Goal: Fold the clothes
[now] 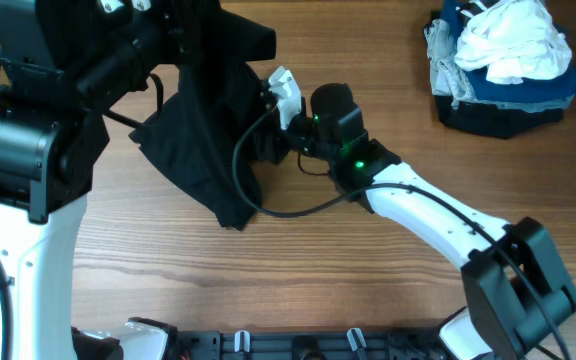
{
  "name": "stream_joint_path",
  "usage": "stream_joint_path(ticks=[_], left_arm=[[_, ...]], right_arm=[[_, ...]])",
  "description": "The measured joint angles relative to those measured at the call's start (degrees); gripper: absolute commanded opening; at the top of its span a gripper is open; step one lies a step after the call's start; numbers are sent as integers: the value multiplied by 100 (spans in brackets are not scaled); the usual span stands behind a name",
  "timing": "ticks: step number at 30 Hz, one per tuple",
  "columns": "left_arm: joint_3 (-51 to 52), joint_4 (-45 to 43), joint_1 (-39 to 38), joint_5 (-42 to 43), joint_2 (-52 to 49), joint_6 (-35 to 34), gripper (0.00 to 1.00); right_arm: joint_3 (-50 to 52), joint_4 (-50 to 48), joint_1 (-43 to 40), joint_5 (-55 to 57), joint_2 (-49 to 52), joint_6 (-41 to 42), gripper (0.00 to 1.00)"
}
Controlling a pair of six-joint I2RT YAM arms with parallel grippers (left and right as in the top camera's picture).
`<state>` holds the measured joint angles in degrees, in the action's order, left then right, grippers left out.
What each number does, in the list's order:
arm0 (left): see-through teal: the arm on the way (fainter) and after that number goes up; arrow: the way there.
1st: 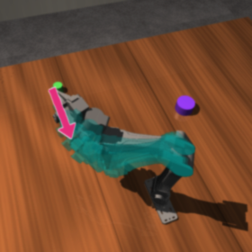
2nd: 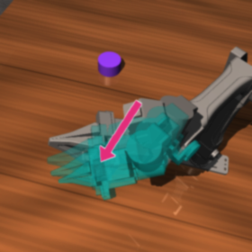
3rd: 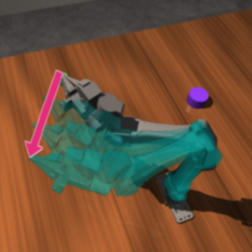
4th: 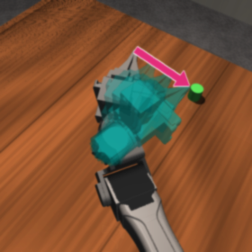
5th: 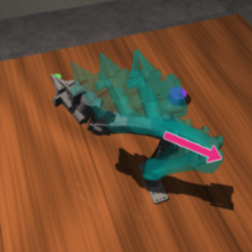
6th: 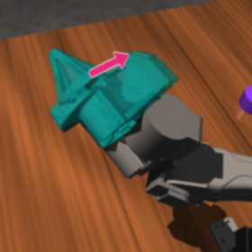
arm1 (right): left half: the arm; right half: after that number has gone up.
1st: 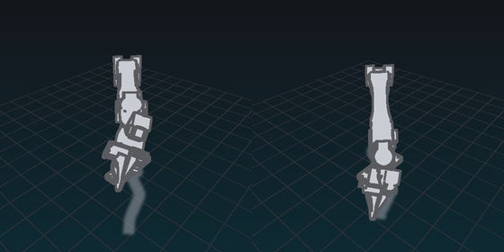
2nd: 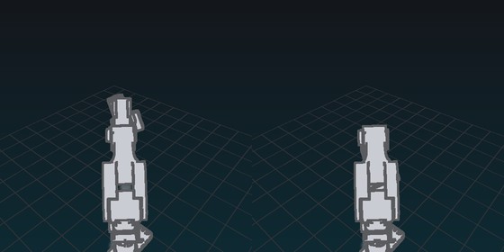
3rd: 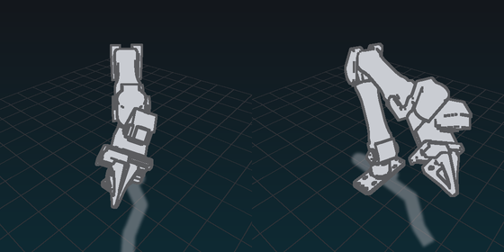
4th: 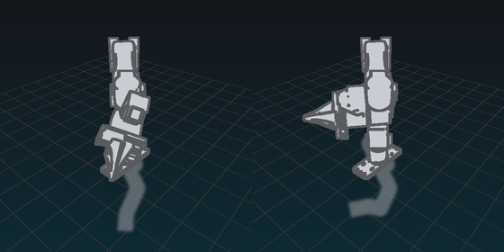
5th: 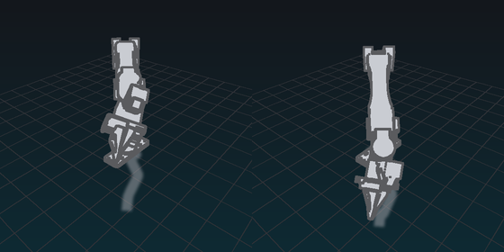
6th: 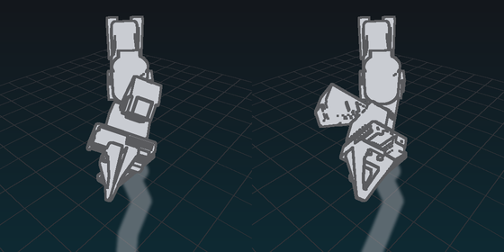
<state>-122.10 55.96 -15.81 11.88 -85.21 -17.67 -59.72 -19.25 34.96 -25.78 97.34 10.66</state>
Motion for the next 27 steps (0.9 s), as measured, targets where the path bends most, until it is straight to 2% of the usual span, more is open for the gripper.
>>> stream_joint_path(ticks=[8,19,27], left_arm=[[2,-22,142,-20,31,0,4],[4,-678,485,-122,608,4,4],[7,-219,485,-46,1412,225,4]], right_arm=[[11,621,-562,136,-363,302,4],[2,2083,-2013,-186,-3270,-177,4],[-66,2787,-2243,-339,-4900,-321,4]])
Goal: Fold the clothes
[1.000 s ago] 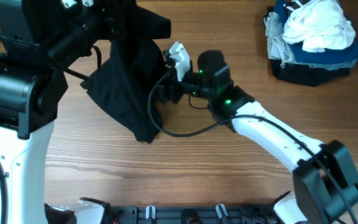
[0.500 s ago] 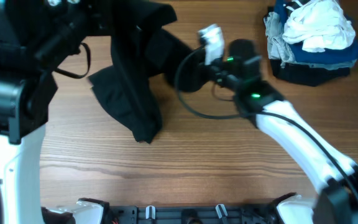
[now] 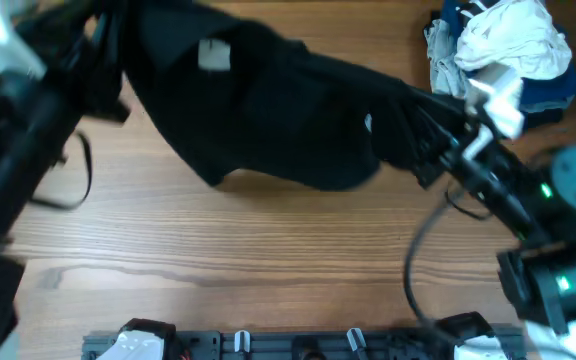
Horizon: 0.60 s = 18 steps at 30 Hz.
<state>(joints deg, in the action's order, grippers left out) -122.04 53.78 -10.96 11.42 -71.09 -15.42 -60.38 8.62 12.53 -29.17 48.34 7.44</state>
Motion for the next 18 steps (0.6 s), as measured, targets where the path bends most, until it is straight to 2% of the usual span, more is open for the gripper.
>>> stream_joint_path(ticks=[4,9,18], left_arm=[[-2,581,0,-136,343,28,4],[-2,1147,0,-597,343,37,4],[-2,1379,0,-1401,-1049,37,4]], right_arm=[[-68,195,0,7,-407,-22,4],[-87,413,2,0,-149,-90,4],[-85,109,0,44,1967,-114,4]])
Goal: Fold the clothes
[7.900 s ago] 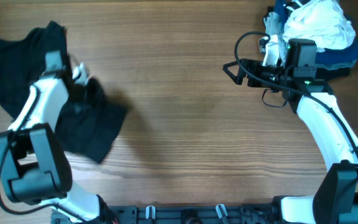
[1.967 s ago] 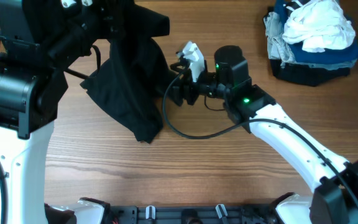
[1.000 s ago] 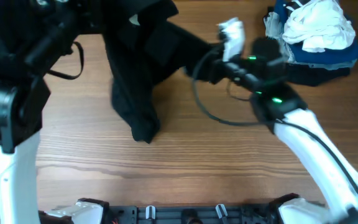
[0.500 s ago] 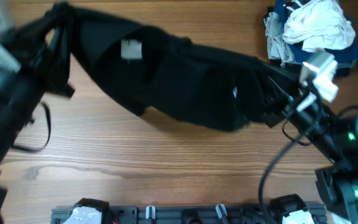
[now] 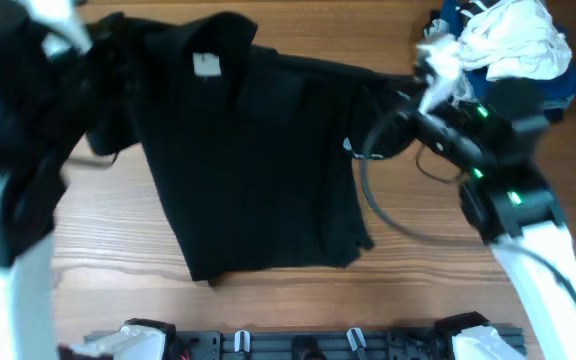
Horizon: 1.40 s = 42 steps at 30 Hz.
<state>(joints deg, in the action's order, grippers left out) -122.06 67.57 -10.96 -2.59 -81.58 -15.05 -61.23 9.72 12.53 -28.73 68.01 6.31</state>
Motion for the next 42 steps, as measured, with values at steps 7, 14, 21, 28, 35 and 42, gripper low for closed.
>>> stream_joint_path(ticks=[7,14,21,28,35,42], left_arm=[[0,-463,7,-315,-1812,26,4],[2,-2120,26,-472,-3945,68,22],[31,-4223,28,-514,-5209,103,100],[28,-3703,28,-442,-4835,105,100],[4,-1349,26,256,-4009,103,98],[7,319,-264,916,-3939,354,81]], right_arm=[[0,-828,-17,184,1794,2,4],[7,-2715,-48,592,3204,66,4],[37,-5357,-57,1615,4177,365,99],[33,-5169,-234,2173,4039,625,100],[11,-2356,-518,1803,2962,649,100],[4,-732,-654,1676,1902,457,100]])
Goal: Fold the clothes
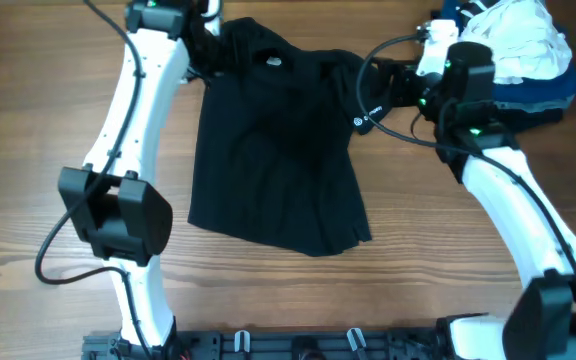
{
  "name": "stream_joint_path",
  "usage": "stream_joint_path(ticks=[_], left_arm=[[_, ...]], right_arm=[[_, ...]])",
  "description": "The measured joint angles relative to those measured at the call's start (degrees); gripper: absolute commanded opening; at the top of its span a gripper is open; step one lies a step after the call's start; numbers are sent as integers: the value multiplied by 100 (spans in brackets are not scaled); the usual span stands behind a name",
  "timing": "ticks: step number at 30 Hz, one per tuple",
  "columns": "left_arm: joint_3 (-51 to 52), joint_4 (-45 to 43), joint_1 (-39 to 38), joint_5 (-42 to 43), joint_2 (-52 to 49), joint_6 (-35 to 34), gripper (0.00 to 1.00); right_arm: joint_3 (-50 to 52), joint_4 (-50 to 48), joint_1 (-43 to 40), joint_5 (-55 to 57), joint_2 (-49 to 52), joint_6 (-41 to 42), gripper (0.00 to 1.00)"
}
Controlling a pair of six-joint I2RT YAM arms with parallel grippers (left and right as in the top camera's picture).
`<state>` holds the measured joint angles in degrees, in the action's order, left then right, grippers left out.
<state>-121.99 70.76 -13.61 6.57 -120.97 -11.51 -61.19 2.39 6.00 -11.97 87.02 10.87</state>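
A black polo shirt lies spread on the wooden table, collar toward the far edge and hem toward me. My left gripper sits at the shirt's left shoulder and looks shut on the cloth. At the right sleeve, where a small white logo shows, my right gripper is shut on the fabric. The right sleeve is bunched at the fingers. The hem lies slightly skewed, with its right corner lower.
A pile of other clothes, white on top of dark blue, sits at the far right corner just behind my right arm. A black rail runs along the near edge.
The shirt has come down flatter and narrower on the table and lies further right. Both arms have pulled back toward the far edge, with the grippers still at the shoulders.
At first the shirt hung bunched up between both grippers at the far left. Then it was stretched wide in the air between the two arms. Then it hung front-down over the table, and now it lies flat, held at the left shoulder and right sleeve.
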Motion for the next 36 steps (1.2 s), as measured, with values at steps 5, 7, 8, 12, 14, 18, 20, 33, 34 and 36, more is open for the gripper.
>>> stream_joint_path(ticks=[5,7,8,12,14,18,20,33,34,36], left_arm=[[46,490,-807,214,0,179,78],[57,518,-1182,334,0,197,78],[68,511,-1344,367,-2,199,78],[332,444,-2149,396,-15,37,77],[619,280,-2474,385,-24,-197,75],[1202,-136,-2874,376,-55,-752,71],[1593,-474,-3154,372,-98,-977,70],[2210,-1143,-4282,-116,-289,-2074,68],[2210,-1163,-4269,-138,-352,-2109,67],[2210,-1176,-4234,-157,-544,-2181,63]], right_arm=[[0,319,-887,-17,-109,455,100],[0,372,-1248,-48,-107,612,100],[0,396,-1423,-55,-107,675,100],[0,673,-1891,-70,-107,866,100],[0,769,-1934,-70,-107,887,100],[0,793,-1945,-68,-107,953,100],[0,793,-1945,-68,-107,1014,100],[0,859,-1945,-68,-107,1165,100],[0,861,-1945,-68,-107,1165,100],[0,870,-1945,-68,-107,1165,100]])
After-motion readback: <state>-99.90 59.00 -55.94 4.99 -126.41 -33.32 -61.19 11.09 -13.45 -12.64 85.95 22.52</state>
